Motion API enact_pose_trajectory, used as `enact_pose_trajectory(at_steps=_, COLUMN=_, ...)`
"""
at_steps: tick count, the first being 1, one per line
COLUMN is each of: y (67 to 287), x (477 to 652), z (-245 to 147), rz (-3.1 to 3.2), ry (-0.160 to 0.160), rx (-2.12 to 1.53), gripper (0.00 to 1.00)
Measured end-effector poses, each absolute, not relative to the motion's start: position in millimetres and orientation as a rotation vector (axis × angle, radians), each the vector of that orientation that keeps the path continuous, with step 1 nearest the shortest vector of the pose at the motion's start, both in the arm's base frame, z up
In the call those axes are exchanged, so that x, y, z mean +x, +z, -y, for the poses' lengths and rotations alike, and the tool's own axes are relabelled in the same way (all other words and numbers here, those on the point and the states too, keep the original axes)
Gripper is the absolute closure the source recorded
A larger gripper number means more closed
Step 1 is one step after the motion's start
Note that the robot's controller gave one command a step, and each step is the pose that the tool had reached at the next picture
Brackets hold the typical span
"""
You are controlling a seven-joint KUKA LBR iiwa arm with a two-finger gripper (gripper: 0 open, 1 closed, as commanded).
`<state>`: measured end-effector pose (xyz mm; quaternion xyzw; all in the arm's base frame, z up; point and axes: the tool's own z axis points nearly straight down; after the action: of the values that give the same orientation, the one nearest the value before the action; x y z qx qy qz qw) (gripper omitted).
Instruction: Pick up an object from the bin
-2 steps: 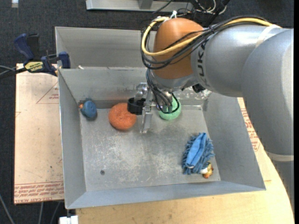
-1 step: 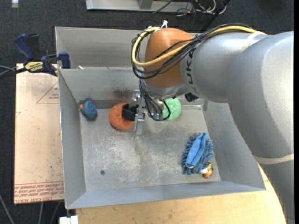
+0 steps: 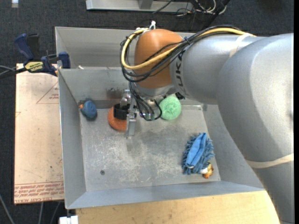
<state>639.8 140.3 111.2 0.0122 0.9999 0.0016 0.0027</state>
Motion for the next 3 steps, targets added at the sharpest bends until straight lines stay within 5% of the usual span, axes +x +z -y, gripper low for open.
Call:
enact_pose_trajectory(at_steps=1, y=88, x=632.1, z=-149, rz=-3.106, ry=0.006, rx=0.433, gripper=0.00)
enact_pose_trajectory(at_steps=2, y=80, x=648.1, z=-138, rz=-3.111, ry=0.022, rx=0.241, gripper=1.00)
enact_pose_trajectory(at_steps=3, y=80, x=648.1, z=-138, rz=-3.110, ry=0.022, rx=0.241, gripper=1.00)
